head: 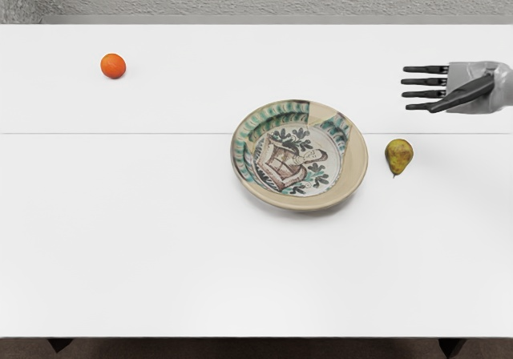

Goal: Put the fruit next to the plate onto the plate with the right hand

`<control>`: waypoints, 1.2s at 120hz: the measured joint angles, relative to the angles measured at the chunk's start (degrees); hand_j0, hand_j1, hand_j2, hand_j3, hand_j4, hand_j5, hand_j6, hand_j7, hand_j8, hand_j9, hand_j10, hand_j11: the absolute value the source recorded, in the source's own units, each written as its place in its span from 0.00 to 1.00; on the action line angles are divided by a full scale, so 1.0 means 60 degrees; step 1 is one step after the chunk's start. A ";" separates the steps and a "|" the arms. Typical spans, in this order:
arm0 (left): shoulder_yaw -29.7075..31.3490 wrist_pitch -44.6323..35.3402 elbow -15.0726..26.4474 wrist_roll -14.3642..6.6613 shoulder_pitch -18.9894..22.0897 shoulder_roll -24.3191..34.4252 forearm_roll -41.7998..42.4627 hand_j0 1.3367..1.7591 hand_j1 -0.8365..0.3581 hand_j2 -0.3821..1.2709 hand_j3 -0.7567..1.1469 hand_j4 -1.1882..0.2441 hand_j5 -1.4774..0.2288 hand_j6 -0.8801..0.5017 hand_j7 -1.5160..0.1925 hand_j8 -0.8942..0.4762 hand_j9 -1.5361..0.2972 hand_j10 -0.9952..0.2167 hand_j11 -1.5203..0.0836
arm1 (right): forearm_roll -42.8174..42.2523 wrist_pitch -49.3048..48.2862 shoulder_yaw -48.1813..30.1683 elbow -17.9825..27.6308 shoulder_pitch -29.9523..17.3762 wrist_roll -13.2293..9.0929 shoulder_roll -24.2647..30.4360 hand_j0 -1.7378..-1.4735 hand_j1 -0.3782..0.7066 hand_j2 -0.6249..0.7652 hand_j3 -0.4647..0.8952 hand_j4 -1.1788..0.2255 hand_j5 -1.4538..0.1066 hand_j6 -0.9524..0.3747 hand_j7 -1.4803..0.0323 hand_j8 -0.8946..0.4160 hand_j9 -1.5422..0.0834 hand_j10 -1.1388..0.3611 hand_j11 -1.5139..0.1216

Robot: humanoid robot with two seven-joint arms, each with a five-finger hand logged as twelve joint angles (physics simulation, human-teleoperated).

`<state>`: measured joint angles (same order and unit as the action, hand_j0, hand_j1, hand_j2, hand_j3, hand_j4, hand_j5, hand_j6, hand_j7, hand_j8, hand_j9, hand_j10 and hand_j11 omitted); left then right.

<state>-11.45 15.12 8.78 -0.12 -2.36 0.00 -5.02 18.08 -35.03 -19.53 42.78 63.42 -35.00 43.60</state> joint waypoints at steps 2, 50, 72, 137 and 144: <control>0.0000 0.0000 0.0000 -0.0001 -0.0001 0.0000 0.0000 0.76 0.97 0.23 0.40 0.82 0.85 0.62 0.87 0.64 0.82 0.80 0.93 | -0.0001 0.0000 0.0004 0.0005 -0.0001 0.0000 0.0030 0.30 0.03 0.45 0.34 0.84 0.93 0.73 0.98 0.69 0.95 0.77 0.92; -0.0012 0.0000 -0.0004 -0.0001 -0.0299 0.0000 0.0001 0.76 0.97 0.23 0.40 0.82 0.85 0.62 0.87 0.64 0.82 0.80 0.93 | -0.3382 0.0000 0.0026 0.0160 0.1043 0.0001 -0.0375 0.30 0.03 0.45 0.34 0.84 0.93 0.72 0.98 0.69 0.95 0.76 0.92; -0.0005 0.0000 -0.0012 0.0001 -0.0368 0.0000 0.0001 0.76 0.97 0.23 0.40 0.82 0.85 0.62 0.87 0.64 0.82 0.80 0.93 | -0.5899 0.0458 0.1941 0.0616 0.2439 0.0001 -0.1523 0.30 0.03 0.45 0.34 0.84 0.93 0.72 0.98 0.68 0.95 0.76 0.93; -0.0010 0.0000 -0.0014 -0.0001 -0.0309 0.0000 -0.0008 0.76 0.97 0.23 0.40 0.82 0.85 0.62 0.87 0.64 0.82 0.80 0.93 | -0.9984 0.3936 0.5496 0.2360 0.3425 0.0001 -0.3153 0.30 0.08 0.44 0.34 0.80 0.89 0.68 0.94 0.64 0.91 0.73 0.89; -0.0007 0.0000 -0.0014 -0.0003 -0.0309 0.0000 -0.0010 0.76 0.97 0.23 0.40 0.82 0.85 0.62 0.87 0.64 0.82 0.80 0.93 | -1.0057 0.4344 0.5847 0.2399 0.3414 0.0001 -0.3337 0.30 0.11 0.44 0.34 0.79 0.87 0.66 0.92 0.62 0.89 0.71 0.87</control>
<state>-11.50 15.12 8.70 -0.14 -4.22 0.00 -5.08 -42.26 -8.97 15.55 57.17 83.90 -35.00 23.58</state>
